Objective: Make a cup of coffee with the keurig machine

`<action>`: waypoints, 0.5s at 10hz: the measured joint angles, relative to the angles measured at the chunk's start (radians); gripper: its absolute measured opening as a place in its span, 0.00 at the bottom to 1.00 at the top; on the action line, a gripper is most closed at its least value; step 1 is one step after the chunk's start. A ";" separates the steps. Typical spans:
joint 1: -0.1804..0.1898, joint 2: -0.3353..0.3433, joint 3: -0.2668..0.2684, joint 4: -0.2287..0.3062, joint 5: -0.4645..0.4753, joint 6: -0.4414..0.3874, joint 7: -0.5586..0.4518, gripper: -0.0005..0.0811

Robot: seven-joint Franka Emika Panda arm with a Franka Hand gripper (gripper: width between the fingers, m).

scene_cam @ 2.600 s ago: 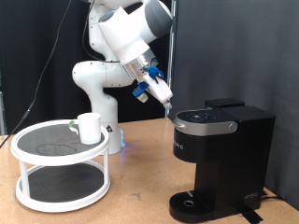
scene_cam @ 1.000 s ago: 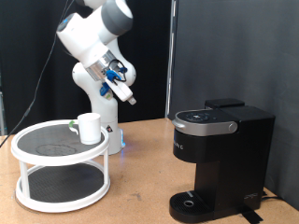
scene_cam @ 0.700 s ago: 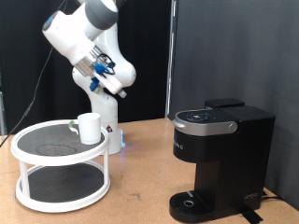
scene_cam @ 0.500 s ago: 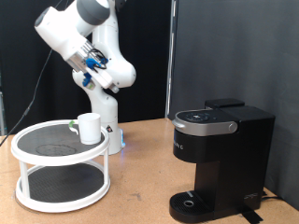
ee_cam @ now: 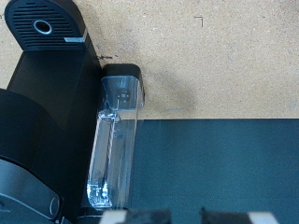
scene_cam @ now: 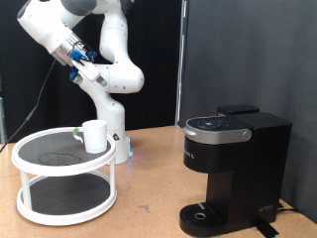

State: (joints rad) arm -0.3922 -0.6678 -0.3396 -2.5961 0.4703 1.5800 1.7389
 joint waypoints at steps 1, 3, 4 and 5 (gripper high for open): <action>0.000 0.001 -0.003 -0.002 0.000 0.000 -0.006 0.01; -0.008 0.001 -0.033 -0.003 -0.011 0.000 -0.039 0.01; -0.018 0.001 -0.052 -0.003 -0.032 0.000 -0.056 0.01; -0.031 0.004 -0.071 -0.002 -0.060 0.000 -0.067 0.01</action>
State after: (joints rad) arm -0.4229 -0.6640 -0.4103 -2.5977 0.4105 1.5803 1.6722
